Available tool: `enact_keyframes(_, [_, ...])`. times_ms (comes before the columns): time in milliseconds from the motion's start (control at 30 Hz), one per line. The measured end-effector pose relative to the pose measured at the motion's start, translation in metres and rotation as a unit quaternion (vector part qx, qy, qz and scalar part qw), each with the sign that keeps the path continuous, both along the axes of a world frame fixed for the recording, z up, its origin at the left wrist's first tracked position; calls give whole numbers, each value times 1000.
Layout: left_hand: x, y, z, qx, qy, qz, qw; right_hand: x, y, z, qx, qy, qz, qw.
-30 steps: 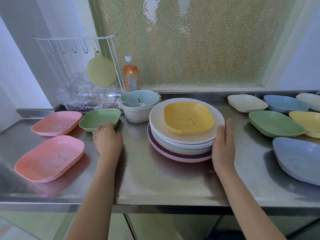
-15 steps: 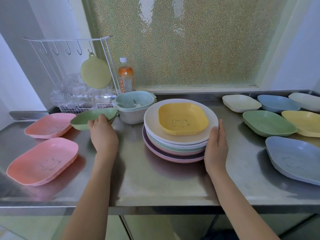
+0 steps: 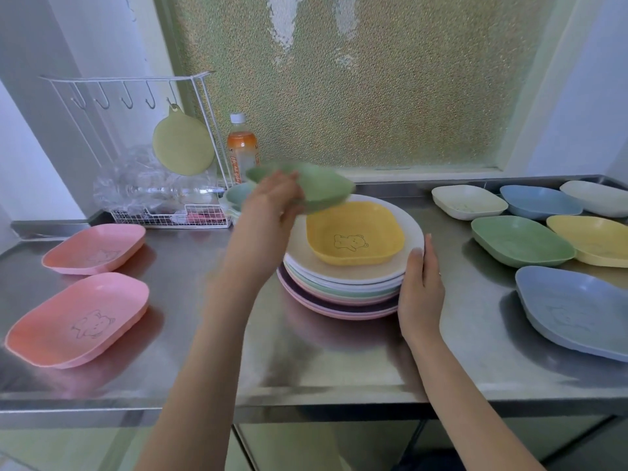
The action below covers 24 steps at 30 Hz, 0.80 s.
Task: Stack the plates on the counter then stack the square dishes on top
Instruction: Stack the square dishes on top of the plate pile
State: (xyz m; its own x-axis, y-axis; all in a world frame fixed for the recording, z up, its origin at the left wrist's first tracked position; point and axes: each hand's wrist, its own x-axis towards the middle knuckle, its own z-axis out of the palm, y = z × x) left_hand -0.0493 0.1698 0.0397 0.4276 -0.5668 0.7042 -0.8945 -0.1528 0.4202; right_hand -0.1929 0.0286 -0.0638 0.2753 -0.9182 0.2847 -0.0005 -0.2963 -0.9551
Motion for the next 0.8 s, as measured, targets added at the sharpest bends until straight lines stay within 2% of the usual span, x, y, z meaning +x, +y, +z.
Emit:
enact_keyframes(100, [-5, -21, -21, 74, 29, -69, 994, -1, 0, 0, 3, -4, 0, 1000])
enact_keyframes(200, [-11, -26, -33, 98, 35, -92, 990, -2, 0, 0, -1, -1, 1, 1000])
enact_keyframes(333, [-16, -20, -36, 140, -19, -57, 988, -1, 0, 0, -3, -2, -2, 1000])
enact_keyframes(500, [-21, -12, -35, 175, 27, -88, 980, -1, 0, 0, -4, 0, -3, 1000])
enact_keyframes(700, [-12, -7, -24, 233, -45, -33, 971, 0, -1, 1, -3, 1, 0, 1000])
enact_keyframes(800, [-10, -5, -22, 262, -26, -1, 965, 0, -1, 1, -2, -1, 0, 1000])
